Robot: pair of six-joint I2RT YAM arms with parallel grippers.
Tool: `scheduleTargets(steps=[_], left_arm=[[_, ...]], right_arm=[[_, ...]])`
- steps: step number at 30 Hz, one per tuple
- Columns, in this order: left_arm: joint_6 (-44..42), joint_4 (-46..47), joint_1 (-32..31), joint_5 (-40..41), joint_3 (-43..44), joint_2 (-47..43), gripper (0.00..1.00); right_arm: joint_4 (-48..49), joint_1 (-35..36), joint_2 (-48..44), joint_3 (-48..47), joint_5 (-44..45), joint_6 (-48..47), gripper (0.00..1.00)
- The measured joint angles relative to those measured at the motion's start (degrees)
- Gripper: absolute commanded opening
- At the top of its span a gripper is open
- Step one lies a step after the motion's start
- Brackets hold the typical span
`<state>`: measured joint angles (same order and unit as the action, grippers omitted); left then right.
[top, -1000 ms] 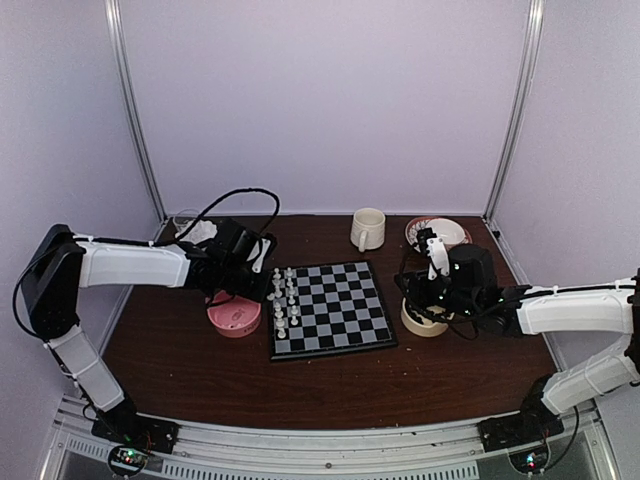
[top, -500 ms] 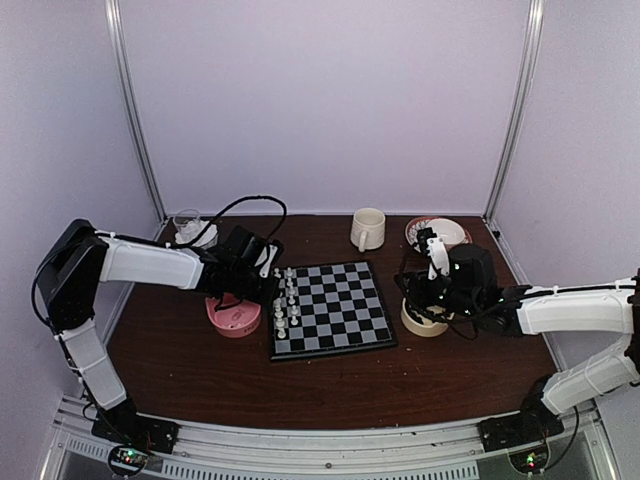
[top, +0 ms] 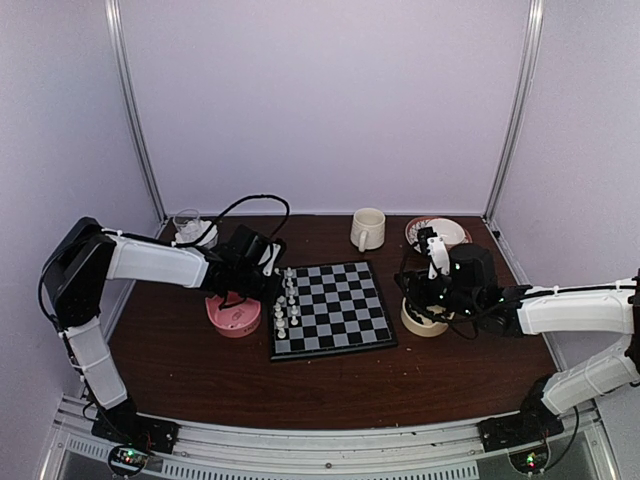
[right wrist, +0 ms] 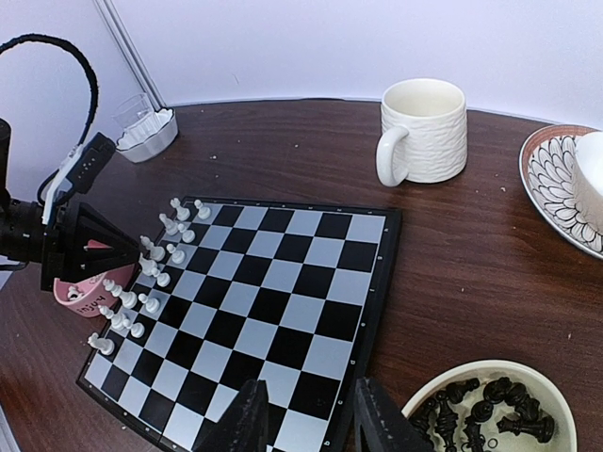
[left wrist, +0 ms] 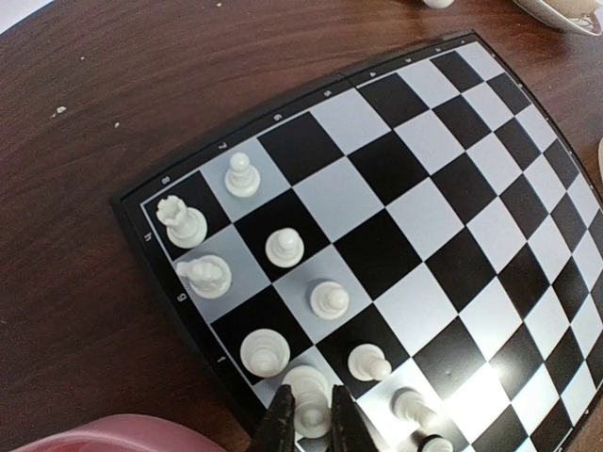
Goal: Set up the chess pieces on the board
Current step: Place the queen at d1.
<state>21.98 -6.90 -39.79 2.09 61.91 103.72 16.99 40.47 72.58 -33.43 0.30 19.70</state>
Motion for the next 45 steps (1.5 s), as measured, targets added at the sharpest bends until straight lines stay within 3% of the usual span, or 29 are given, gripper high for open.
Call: scheduleTargets(steps=[20, 29, 45], left_arm=[[0.0, -1.0, 0.0, -0.1, 0.4, 0.2, 0.15], [0.0, -2.0, 0.0, -0.2, 0.8, 0.2, 0.24], [0.0, -3.9, 0.0, -0.2, 1.8, 0.2, 0.26]], right_arm=[[0.0, 0.0, 0.0, 0.0, 0.0, 0.0, 0.34], [0.0, 0.0, 0.0, 0.0, 0.0, 0.0, 0.34], [0.0, 0.0, 0.0, 0.0, 0.0, 0.0, 0.34]])
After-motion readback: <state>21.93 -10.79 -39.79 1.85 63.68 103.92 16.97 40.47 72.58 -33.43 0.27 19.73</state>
